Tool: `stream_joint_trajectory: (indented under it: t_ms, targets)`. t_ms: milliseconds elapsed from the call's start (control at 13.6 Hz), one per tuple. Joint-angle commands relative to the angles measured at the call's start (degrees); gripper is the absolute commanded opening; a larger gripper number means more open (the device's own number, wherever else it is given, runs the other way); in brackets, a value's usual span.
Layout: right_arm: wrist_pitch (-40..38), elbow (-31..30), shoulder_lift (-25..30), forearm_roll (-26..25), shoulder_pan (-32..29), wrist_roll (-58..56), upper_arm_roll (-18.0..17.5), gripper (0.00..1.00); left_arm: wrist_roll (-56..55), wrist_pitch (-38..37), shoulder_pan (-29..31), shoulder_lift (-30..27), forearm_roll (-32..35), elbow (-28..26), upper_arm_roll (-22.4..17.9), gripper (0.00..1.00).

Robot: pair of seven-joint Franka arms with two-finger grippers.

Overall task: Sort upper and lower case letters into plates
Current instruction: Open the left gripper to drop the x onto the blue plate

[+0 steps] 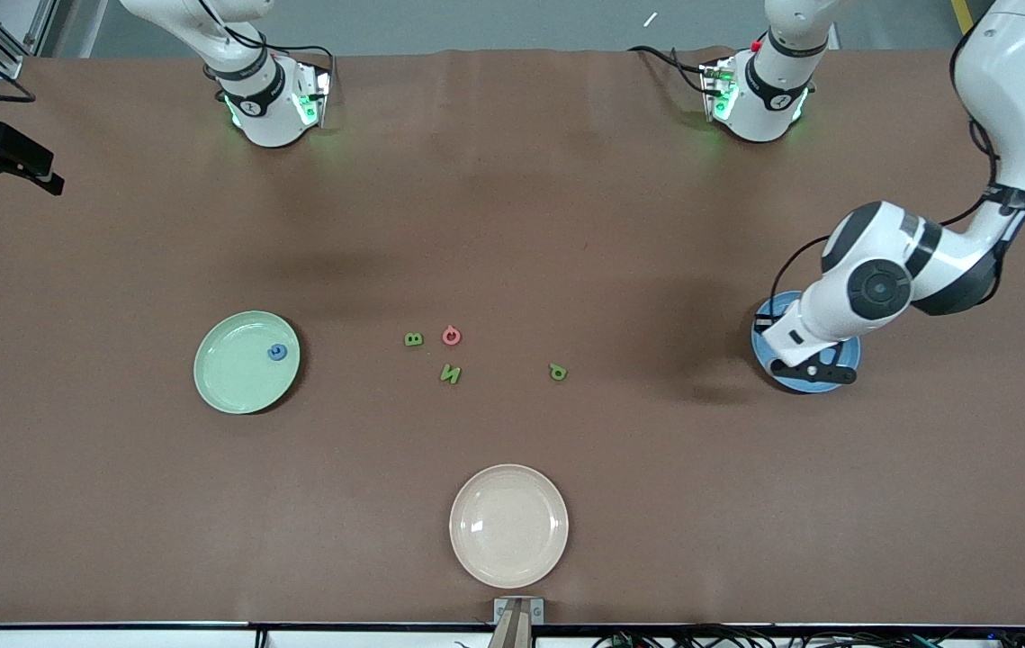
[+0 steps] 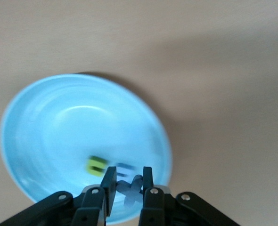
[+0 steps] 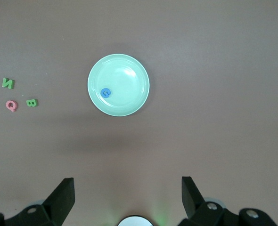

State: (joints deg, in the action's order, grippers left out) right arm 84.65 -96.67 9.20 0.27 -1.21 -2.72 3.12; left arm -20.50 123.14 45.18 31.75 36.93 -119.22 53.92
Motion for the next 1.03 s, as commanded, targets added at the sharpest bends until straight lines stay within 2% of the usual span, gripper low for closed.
stream_joint_trajectory:
  t_ms: [0,147,367,953]
  targets:
    - [0.51,-1.94,1.97,0.00,-0.99,0.62,-0.57,1.00,3.70,5.69,6.75,-1.52,5.67,-5.84,1.72,0.06]
    - [0.60,-1.94,1.88,0.00,-0.99,0.62,-0.57,1.00,5.81,9.65,9.74,-0.38,8.93,-7.25,1.54,0.06]
    - [0.60,-1.86,1.88,0.00,-1.08,0.62,-0.48,1.00,6.62,9.84,11.07,1.91,13.50,-7.17,1.28,0.06]
    - [0.77,-1.94,1.88,0.00,-0.99,0.62,-0.48,1.00,6.62,11.07,11.07,3.85,15.10,-7.08,0.31,0.08]
